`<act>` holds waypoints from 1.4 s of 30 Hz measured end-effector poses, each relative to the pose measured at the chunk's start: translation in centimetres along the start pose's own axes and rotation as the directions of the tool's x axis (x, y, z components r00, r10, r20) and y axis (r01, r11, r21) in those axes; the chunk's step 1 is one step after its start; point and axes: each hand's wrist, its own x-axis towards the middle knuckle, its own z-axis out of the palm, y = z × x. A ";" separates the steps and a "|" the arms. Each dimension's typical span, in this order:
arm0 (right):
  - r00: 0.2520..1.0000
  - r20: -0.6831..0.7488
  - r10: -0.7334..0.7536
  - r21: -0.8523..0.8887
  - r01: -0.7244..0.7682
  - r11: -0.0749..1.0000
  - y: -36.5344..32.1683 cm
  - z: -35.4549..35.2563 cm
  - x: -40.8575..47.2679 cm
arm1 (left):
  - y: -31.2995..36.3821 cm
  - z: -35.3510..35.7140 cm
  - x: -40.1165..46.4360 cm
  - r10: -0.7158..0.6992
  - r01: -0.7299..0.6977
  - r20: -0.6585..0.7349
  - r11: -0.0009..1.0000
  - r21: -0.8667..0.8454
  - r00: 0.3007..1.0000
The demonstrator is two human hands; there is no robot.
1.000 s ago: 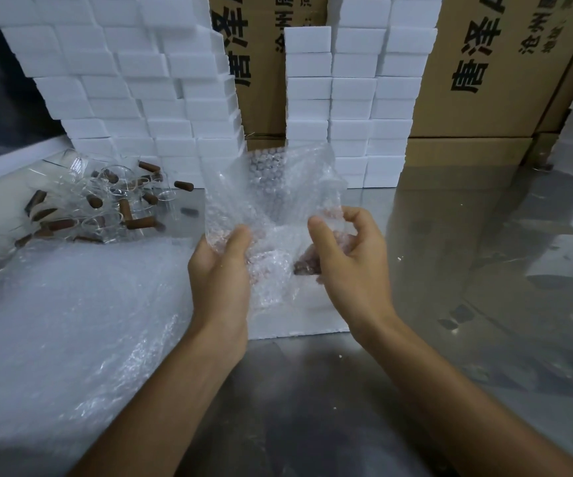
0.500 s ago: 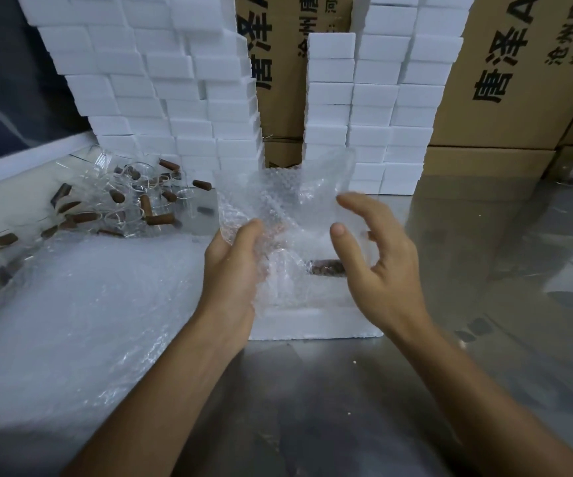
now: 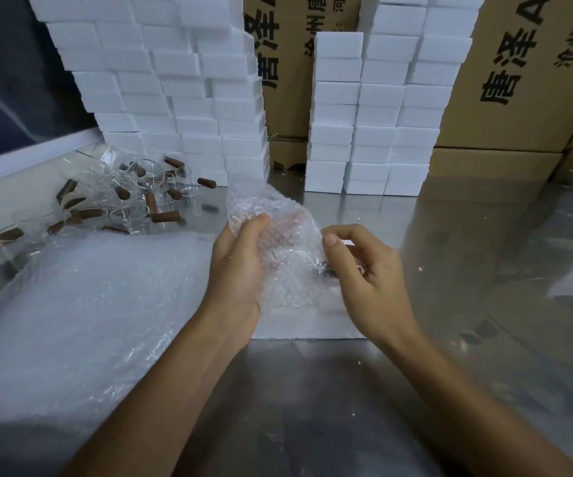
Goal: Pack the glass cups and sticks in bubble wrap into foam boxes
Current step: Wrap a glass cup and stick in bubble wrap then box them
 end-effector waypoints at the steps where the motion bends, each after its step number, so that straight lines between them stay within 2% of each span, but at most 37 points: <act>1: 1.000 0.010 0.001 -0.009 -0.001 1.000 -0.1 0.1 0.0 | 0.0 0.0 0.0 0.001 -0.001 -0.004 1.000 -0.002 1.000; 3: 1.000 0.011 0.028 -0.019 -0.028 0.999 -0.2 0.2 0.0 | 0.1 0.0 -0.1 0.002 -0.002 -0.012 1.000 -0.015 1.000; 6: 0.981 -0.019 0.193 0.074 -0.191 0.979 0.2 0.3 0.4 | 0.1 0.1 -0.1 0.012 -0.012 0.007 0.999 -0.040 1.000; 8: 0.945 -0.050 0.323 0.138 -0.314 0.940 0.4 0.1 0.8 | 0.4 0.0 -0.1 0.028 -0.025 0.062 0.999 -0.045 0.998; 10: 0.917 -0.106 0.385 0.200 -0.360 0.911 0.4 -0.4 1.2 | 0.9 -0.7 0.2 0.052 -0.049 0.123 0.999 -0.021 0.991; 12: 0.934 -0.148 0.325 0.191 -0.295 0.936 0.4 -1.1 1.5 | 1.8 -1.5 0.7 0.075 -0.081 0.159 0.996 0.032 0.984; 14: 0.968 -0.139 0.211 0.128 -0.193 0.973 0.2 -1.4 1.6 | 2.3 -2.1 0.9 0.018 -0.026 0.202 0.999 0.038 0.979; 18: 0.989 -0.126 0.078 0.047 -0.073 0.996 0.1 -1.2 1.3 | 2.8 -2.2 0.7 -0.091 0.128 0.285 0.985 -0.113 0.954; 20: 0.990 -0.133 0.052 0.037 -0.047 0.998 0.2 -1.1 1.2 | 2.7 -2.3 0.7 -0.048 0.081 0.293 0.991 -0.103 0.955; 23: 0.987 -0.160 0.020 0.038 -0.015 0.999 0.1 -1.2 1.2 | 2.7 -2.3 0.7 0.049 -0.059 0.313 0.998 0.024 0.949; 26: 0.979 -0.203 0.036 0.056 -0.025 0.998 0.0 -1.3 1.4 | 2.5 -2.4 0.6 0.038 -0.089 0.378 0.989 0.119 0.925; 31: 0.976 -0.215 0.024 0.079 -0.007 0.997 -0.5 -0.8 1.2 | 1.5 -1.9 0.3 0.141 -0.258 0.373 0.923 0.285 0.917; 34: 0.968 -0.251 0.006 0.048 0.006 0.999 -0.6 -0.6 1.1 | 1.3 -1.5 -0.2 0.212 -0.403 0.443 0.824 0.398 0.871; 35: 0.963 -0.269 0.009 0.042 0.002 0.999 -0.6 -0.8 1.1 | 1.4 -1.5 -0.3 0.193 -0.442 0.501 0.781 0.442 0.843; 38: 0.948 -0.317 0.026 0.030 -0.018 0.999 -0.4 -1.2 1.3 | 2.1 -1.4 -1.0 -0.034 -0.375 0.593 0.746 0.551 0.805; 39: 0.945 -0.326 0.023 0.021 -0.017 1.000 -0.3 -1.2 1.3 | 1.8 -1.3 -1.1 -0.081 -0.402 0.606 0.679 0.615 0.791; 41: 0.939 -0.344 0.003 0.003 -0.003 1.000 -0.4 -1.1 1.2 | 1.0 -1.0 -1.5 -0.140 -0.523 0.630 0.438 0.731 0.764; 42: 0.936 -0.352 -0.014 -0.010 0.011 1.000 -0.5 -1.0 1.1 | 0.7 -0.7 -1.7 -0.145 -0.544 0.614 0.341 0.767 0.776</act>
